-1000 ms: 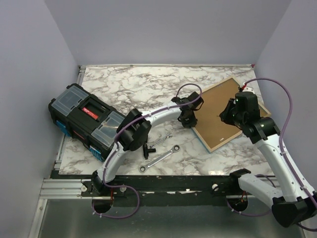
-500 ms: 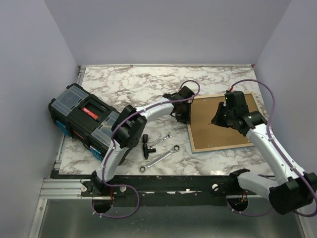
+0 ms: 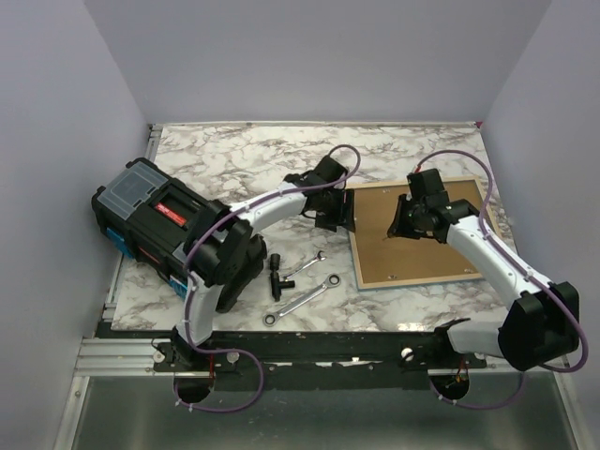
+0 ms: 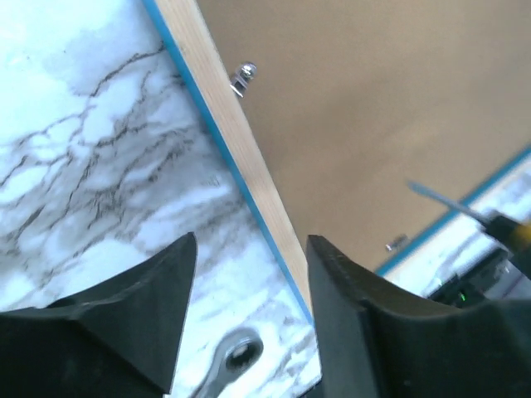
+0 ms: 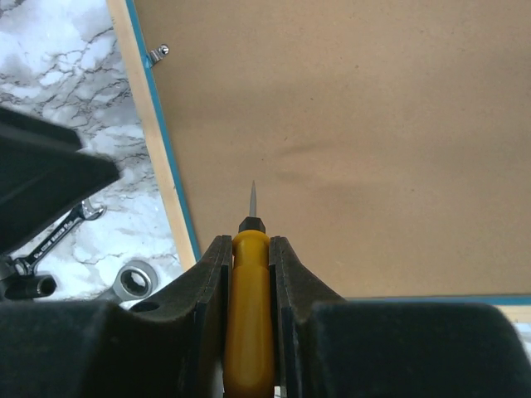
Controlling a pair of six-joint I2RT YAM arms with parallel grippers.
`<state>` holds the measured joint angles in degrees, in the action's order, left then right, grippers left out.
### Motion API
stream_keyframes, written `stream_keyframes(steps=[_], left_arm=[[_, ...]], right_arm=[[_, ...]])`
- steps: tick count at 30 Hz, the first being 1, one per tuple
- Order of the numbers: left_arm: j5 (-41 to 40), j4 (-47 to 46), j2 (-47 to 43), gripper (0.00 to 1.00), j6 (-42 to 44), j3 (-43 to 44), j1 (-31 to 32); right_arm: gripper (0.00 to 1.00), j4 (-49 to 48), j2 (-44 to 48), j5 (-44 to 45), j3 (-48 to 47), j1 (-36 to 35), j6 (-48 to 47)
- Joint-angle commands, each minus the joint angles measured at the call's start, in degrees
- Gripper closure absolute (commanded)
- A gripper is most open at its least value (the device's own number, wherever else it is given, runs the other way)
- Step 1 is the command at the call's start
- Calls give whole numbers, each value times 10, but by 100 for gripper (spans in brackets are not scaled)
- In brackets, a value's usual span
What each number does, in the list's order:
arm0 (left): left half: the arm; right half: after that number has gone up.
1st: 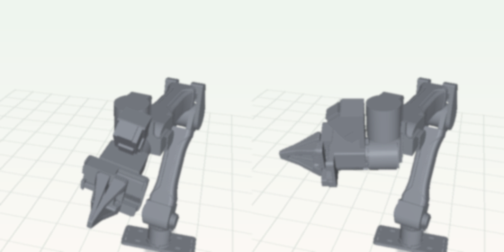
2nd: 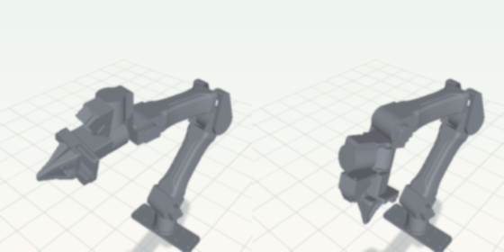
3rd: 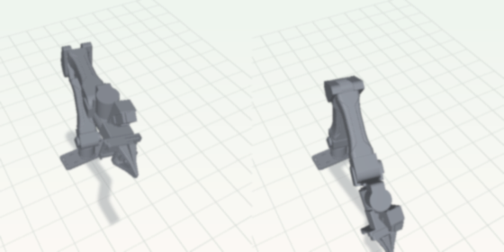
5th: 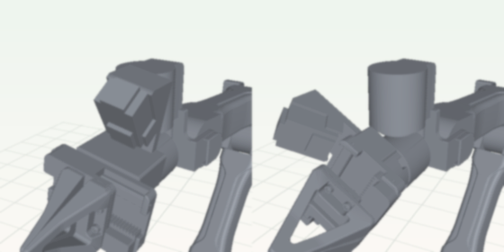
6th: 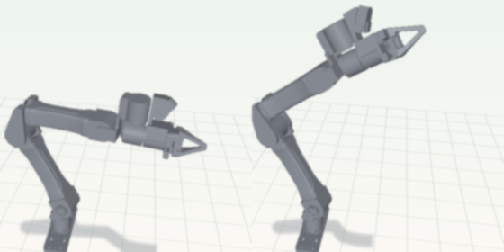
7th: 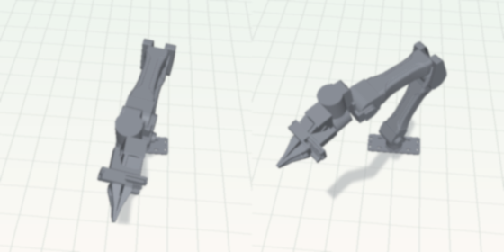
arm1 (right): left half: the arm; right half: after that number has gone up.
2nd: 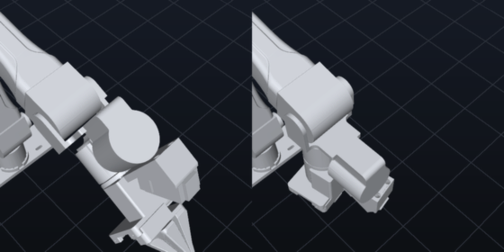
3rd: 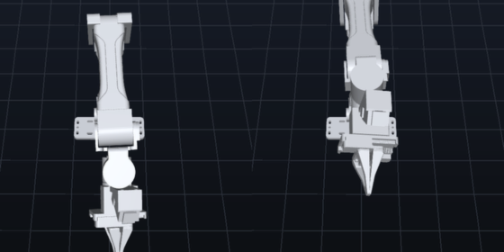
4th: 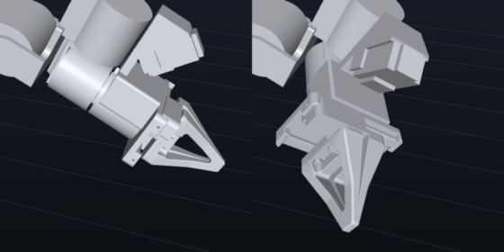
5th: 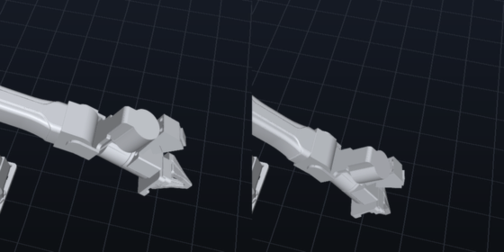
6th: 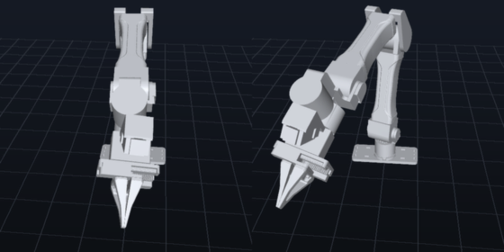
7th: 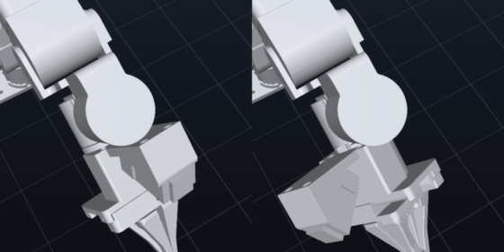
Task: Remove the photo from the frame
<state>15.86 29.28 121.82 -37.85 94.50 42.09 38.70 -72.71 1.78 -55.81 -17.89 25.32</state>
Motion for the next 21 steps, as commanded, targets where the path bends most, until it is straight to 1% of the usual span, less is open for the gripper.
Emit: stream_keyframes(steps=[1, 6, 12, 14, 17, 21], left_arm=[[61, -64, -128, 38, 18, -64, -9], [74, -83, -221, 34, 29, -123, -14], [94, -108, -304, 32, 31, -197, -14], [103, -120, -320, 31, 21, -224, -14], [120, -162, -339, 31, -7, -272, -11], [124, -188, -328, 32, -30, -310, 2]], right_arm=[[99, -40, -40, -13, -20, -15, -16], [99, -74, -89, -12, -40, -35, -27], [99, -102, -147, -7, -74, -53, -39], [99, -113, -163, -1, -81, -63, -43], [99, -130, -178, 7, -93, -69, -45], [99, -121, -208, 28, -132, -70, -46]])
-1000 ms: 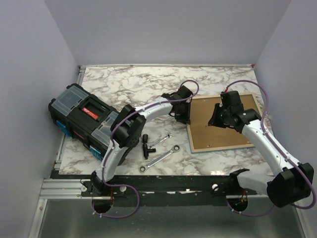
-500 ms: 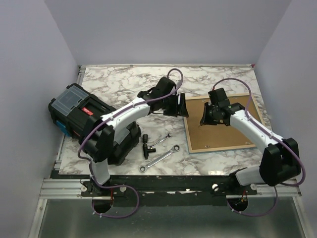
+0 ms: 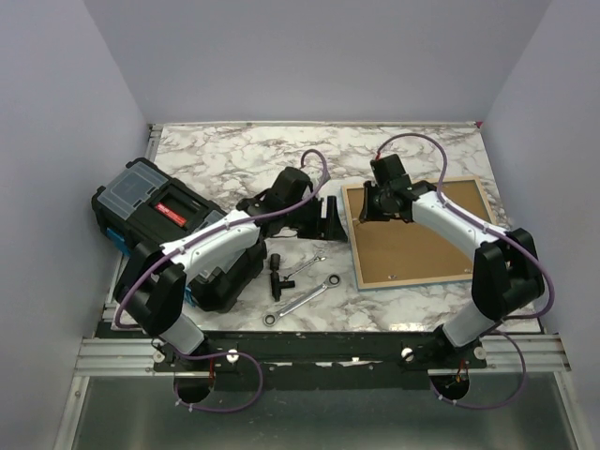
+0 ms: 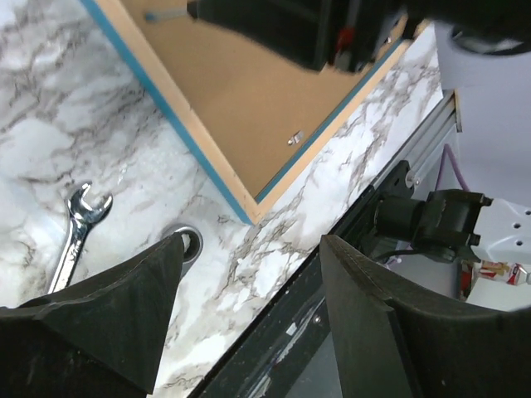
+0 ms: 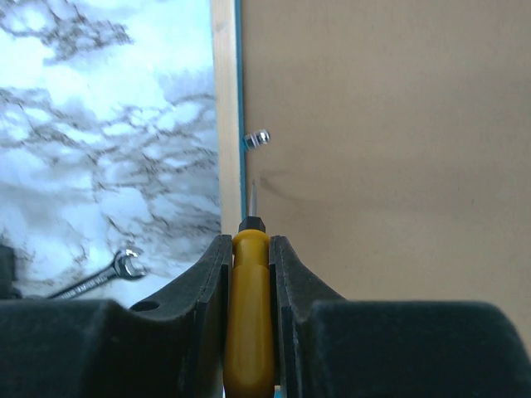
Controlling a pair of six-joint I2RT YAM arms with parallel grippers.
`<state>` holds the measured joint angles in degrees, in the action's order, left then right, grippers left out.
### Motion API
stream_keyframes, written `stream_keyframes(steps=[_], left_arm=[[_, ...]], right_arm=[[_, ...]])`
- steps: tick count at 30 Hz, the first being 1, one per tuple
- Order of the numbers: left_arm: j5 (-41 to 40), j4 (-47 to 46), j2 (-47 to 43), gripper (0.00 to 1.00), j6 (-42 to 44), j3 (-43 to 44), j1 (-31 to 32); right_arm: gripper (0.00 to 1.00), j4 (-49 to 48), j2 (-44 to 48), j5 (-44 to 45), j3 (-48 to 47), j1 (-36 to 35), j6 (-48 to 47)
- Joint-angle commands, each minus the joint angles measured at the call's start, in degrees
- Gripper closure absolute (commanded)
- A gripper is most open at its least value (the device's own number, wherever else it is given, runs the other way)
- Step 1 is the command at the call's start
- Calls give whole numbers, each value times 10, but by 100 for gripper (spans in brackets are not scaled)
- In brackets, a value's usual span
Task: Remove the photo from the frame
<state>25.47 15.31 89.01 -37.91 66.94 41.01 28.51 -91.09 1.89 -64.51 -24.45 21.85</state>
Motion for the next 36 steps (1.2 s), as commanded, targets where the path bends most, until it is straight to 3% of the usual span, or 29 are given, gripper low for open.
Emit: stream_keyframes(steps=[1, 8, 12, 19, 28, 36], left_arm=[[31, -61, 5, 32, -37, -41, 19], [55, -149, 79, 38, -101, -61, 78], [76, -205, 132, 50, -146, -60, 91], [100, -248, 186, 63, -154, -47, 92], [63, -240, 213, 78, -186, -68, 87], [61, -286, 219, 81, -222, -117, 71]], right_arm=[[99, -18, -29, 35, -52, -4, -11], [100, -6, -78, 54, -100, -4, -15], [100, -10, -93, 31, -106, -4, -19], [100, -23, -99, 19, -95, -4, -22], [99, -25, -104, 4, -86, -3, -19], [99, -23, -89, 1, -51, -5, -17]])
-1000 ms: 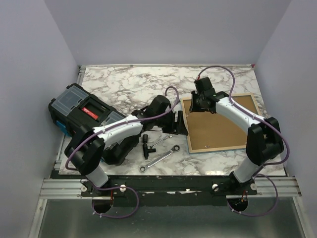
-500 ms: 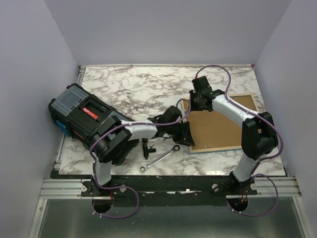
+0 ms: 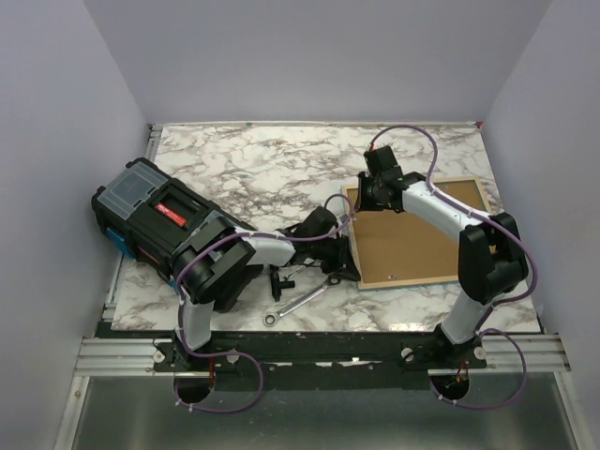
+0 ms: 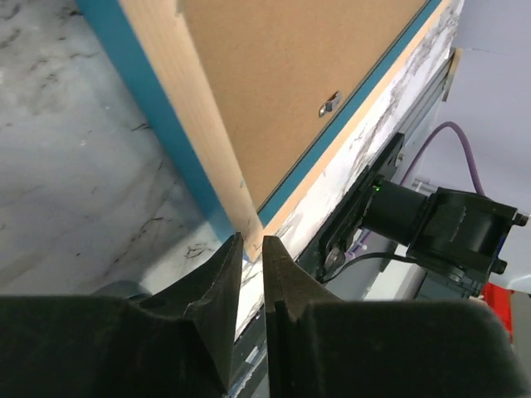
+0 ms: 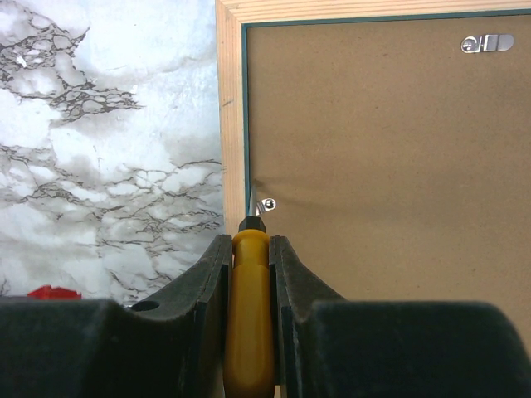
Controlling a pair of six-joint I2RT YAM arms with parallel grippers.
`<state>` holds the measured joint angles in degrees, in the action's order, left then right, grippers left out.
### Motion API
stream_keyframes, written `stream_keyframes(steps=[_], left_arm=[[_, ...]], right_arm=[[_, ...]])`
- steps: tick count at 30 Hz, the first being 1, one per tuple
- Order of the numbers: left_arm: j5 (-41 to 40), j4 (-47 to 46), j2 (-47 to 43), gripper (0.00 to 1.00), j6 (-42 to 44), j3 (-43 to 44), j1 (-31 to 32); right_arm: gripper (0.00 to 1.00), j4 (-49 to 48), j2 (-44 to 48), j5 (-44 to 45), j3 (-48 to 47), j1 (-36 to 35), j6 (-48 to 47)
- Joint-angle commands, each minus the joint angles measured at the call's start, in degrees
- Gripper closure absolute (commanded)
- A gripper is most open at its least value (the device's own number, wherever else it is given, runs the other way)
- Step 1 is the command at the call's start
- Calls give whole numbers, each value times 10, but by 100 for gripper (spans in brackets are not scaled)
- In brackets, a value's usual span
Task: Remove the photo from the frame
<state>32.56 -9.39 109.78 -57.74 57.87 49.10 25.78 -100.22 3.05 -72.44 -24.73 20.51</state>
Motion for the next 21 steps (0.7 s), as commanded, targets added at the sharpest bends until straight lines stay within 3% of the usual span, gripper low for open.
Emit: stream_keyframes(steps=[1, 10, 14, 21], left_arm=[[-10, -39, 13, 81, -24, -27, -11], [-27, -10, 17, 81, -21, -16, -12], [-43, 12, 18, 68, -13, -3, -12], [-65, 48, 33, 63, -9, 12, -11]], right_arm=[[99, 6, 6, -7, 32, -2, -4], [99, 16, 33, 9, 61, -6, 0], [99, 22, 42, 11, 64, -7, 0], [99, 29, 46, 10, 72, -12, 0]])
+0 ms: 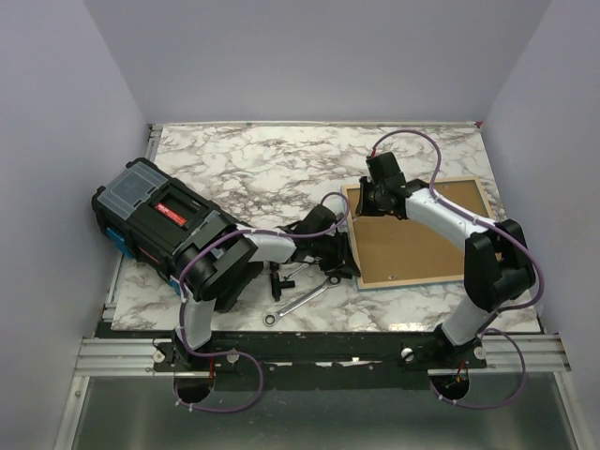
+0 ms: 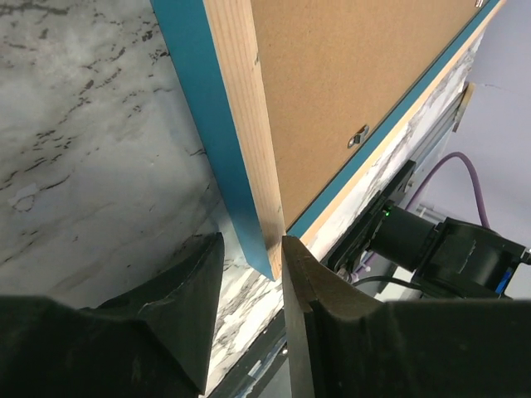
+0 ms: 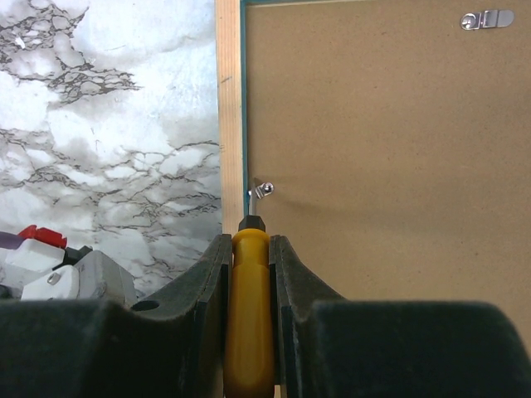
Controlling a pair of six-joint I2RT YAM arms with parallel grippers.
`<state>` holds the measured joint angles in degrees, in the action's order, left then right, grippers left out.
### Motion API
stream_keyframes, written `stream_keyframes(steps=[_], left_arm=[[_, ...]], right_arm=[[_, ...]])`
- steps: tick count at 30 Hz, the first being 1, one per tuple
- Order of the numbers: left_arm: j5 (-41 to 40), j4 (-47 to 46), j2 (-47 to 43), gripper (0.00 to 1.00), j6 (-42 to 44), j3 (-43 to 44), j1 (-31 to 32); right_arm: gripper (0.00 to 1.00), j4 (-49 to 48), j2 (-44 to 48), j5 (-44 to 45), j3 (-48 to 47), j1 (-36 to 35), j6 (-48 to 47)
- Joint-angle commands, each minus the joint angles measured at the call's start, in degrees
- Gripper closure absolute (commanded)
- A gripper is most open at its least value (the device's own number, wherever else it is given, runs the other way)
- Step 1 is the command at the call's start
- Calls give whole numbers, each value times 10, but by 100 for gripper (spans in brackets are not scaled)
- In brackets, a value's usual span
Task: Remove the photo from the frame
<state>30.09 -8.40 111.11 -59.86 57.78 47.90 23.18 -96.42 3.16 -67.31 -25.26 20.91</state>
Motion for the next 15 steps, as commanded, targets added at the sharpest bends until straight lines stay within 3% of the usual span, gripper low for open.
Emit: stream_keyframes(steps=[1, 15], left_arm=[[-41, 40, 22, 63, 12, 12, 0], [-57, 53, 11, 62, 35, 12, 3]], right_arm=[[99, 59, 9, 10, 21, -7, -5], [99, 102, 64, 47, 29, -8, -13]])
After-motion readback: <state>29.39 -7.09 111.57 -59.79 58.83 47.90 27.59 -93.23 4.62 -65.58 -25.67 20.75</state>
